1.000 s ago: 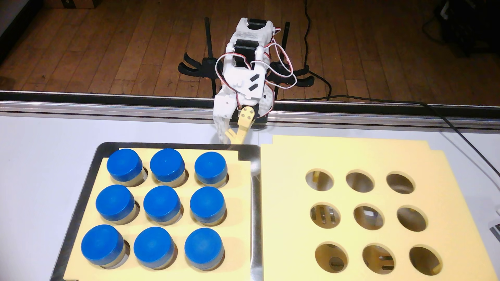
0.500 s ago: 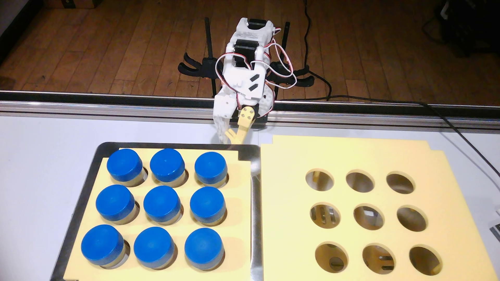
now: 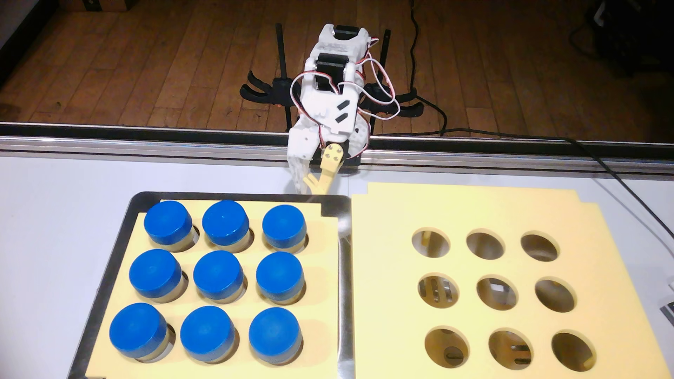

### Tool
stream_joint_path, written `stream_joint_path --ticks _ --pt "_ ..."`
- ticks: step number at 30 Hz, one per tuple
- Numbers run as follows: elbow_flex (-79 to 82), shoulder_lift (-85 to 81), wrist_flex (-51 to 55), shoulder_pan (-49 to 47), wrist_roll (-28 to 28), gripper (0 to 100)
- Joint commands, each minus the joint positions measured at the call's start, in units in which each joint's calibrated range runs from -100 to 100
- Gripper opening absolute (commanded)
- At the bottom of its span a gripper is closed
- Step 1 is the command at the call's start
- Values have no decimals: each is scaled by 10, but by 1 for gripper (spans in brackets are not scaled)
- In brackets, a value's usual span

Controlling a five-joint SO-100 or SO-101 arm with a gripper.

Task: Move the test tubes

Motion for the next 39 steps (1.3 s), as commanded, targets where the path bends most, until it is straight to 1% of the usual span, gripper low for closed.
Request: stream_joint_path --ticks 1,4,5,6,7,8,9,10,11,12,13,14,15,16,18,21,22,26,27,29,31,33,36,37,39 --pt "8 -2 6 1 -2 1" --pt "3 -3 -24 46 1 1" --pt "-1 -3 -81 80 1 1" --pt "-2 -3 -120 91 1 1" --pt "-2 -3 -221 111 -2 1" --pt "-2 -3 -270 120 -2 1" --pt "-2 -2 -383 137 -2 1" --pt "-2 -2 -444 145 -2 1" --pt "-2 -2 -563 154 -2 1" --pt "-2 -2 -620 159 -3 1" --pt "-6 -2 -728 165 -3 1" --pt "-12 -2 -771 168 -3 1" --pt "-30 -2 -845 165 -3 1" --pt "-38 -1 -865 161 -3 1" --pt "-70 14 -876 132 -3 1" --pt "-118 103 -875 89 -3 1" --pt "-160 172 -875 71 -3 1" --pt "-248 319 -875 58 -3 1" --pt "-288 382 -874 52 -3 1" --pt "-316 427 -869 48 -3 1" --pt "-344 455 -841 38 -3 1" --pt "-369 461 -782 32 -3 1" --pt "-374 461 -730 21 -3 1" --pt "-375 461 -696 8 -3 1" --pt "-376 461 -672 -11 -4 1"
